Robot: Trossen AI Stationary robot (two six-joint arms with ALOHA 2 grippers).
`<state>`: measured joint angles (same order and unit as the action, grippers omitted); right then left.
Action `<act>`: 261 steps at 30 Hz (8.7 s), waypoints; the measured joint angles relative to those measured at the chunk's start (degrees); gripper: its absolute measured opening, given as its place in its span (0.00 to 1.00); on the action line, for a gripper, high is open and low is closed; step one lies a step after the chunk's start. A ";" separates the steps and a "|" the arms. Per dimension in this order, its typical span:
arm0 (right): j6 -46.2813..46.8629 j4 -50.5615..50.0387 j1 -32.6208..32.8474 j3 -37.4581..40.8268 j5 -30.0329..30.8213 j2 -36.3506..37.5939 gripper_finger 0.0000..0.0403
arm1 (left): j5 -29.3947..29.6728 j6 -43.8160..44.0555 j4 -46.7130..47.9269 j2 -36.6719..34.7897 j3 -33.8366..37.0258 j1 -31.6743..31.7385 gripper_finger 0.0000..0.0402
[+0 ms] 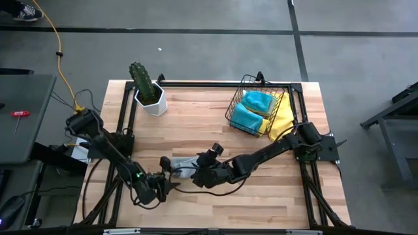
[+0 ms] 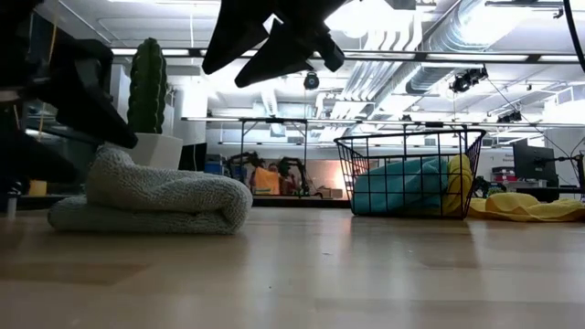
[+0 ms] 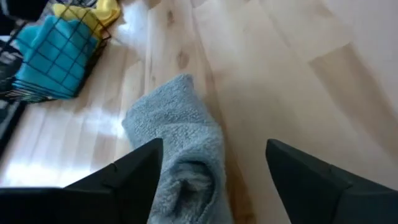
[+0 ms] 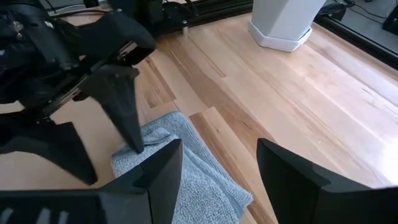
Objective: Fold microfiber towels
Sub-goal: Fold the gray microfiber towel, then put the folded gray microfiber towel into the black wire basket
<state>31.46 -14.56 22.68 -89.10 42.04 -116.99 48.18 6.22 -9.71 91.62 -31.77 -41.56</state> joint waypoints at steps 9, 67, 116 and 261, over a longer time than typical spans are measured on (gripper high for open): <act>0.00 -0.25 0.00 0.00 0.02 0.00 0.50 | 4.58 0.08 3.52 1.43 0.00 1.87 0.69; 0.01 -0.44 0.00 -0.02 -0.12 0.00 0.50 | -2.75 -3.34 15.06 -0.93 -0.31 1.09 0.11; 1.55 -2.82 0.13 -0.09 -0.26 -0.83 0.50 | 13.79 10.18 38.85 -1.15 -11.08 -2.15 0.50; 53.80 28.60 -10.17 22.07 -31.30 -3.25 0.50 | -13.09 23.65 2.13 -10.76 14.12 14.29 0.50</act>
<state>85.26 14.03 12.50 -67.03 10.74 -120.24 35.09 29.87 -7.58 80.86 -17.65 -27.27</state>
